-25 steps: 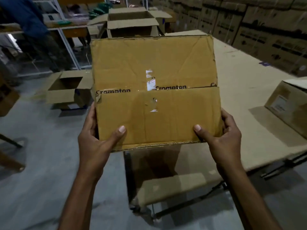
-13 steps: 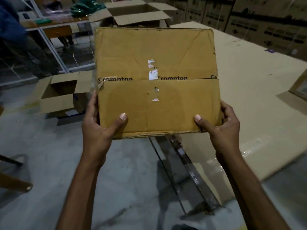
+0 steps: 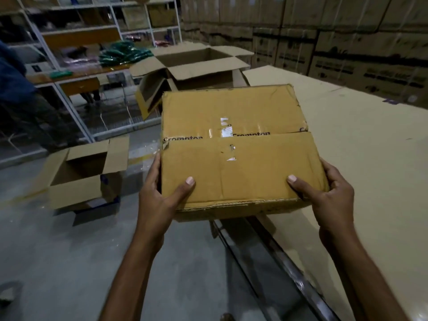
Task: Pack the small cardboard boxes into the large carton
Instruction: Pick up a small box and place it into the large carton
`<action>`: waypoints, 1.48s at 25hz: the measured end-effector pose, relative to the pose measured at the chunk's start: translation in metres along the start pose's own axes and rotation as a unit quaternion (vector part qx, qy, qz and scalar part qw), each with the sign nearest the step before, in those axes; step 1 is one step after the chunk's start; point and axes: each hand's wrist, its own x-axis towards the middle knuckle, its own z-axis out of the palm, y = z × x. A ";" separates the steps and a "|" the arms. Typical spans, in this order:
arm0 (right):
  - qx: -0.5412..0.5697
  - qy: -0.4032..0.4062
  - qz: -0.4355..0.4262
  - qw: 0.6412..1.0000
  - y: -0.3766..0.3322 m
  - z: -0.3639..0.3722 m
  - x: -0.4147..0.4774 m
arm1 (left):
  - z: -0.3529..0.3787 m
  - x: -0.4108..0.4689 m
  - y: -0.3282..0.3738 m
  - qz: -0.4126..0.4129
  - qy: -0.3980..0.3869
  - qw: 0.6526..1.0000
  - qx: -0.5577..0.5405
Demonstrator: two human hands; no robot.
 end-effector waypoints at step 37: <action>-0.306 0.298 0.108 0.898 0.068 0.198 0.313 | 0.086 0.479 -0.112 0.032 -0.363 0.929 0.063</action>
